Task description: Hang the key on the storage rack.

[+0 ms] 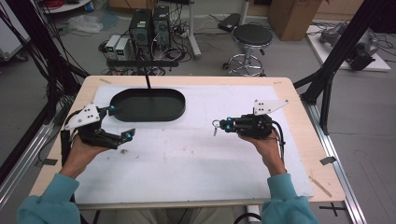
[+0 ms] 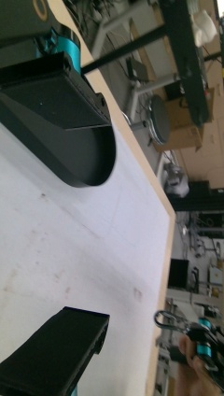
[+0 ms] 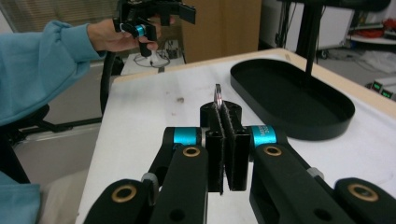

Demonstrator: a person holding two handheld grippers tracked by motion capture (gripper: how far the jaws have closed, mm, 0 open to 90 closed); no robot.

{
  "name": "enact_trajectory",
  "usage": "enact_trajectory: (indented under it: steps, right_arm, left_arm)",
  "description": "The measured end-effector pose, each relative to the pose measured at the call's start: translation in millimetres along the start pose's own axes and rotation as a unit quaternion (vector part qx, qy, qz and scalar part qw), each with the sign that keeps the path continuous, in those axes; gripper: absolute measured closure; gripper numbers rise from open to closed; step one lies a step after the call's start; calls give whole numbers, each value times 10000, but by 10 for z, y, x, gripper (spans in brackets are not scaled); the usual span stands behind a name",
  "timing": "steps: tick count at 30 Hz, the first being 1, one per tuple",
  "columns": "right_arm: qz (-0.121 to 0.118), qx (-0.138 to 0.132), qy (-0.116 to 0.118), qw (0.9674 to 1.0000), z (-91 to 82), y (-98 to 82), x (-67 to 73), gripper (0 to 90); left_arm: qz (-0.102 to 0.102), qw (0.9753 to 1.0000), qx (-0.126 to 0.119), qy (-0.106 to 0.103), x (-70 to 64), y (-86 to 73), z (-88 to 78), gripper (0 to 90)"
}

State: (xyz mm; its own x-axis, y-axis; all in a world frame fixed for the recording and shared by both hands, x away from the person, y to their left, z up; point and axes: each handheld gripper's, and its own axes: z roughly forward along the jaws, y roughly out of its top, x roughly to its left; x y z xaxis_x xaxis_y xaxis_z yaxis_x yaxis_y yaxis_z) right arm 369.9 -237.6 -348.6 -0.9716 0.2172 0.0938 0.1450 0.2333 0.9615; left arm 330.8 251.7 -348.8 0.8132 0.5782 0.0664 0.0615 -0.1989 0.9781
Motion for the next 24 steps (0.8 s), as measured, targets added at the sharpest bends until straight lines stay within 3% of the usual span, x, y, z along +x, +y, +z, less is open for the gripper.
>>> enact_trajectory:
  steps: [9,14,24]
  right_arm:
    - [-163,-76,164,9997,197,172,7,890]
    - [-281,-105,294,9991,332,266,13,889]
    - [-360,-140,575,9976,583,410,27,889]
  left_arm:
    - [104,9989,57,-453,-8,259,214,64]
    - [158,9966,66,-807,-59,343,372,64]
    - [141,9926,101,-1203,-141,444,653,64]
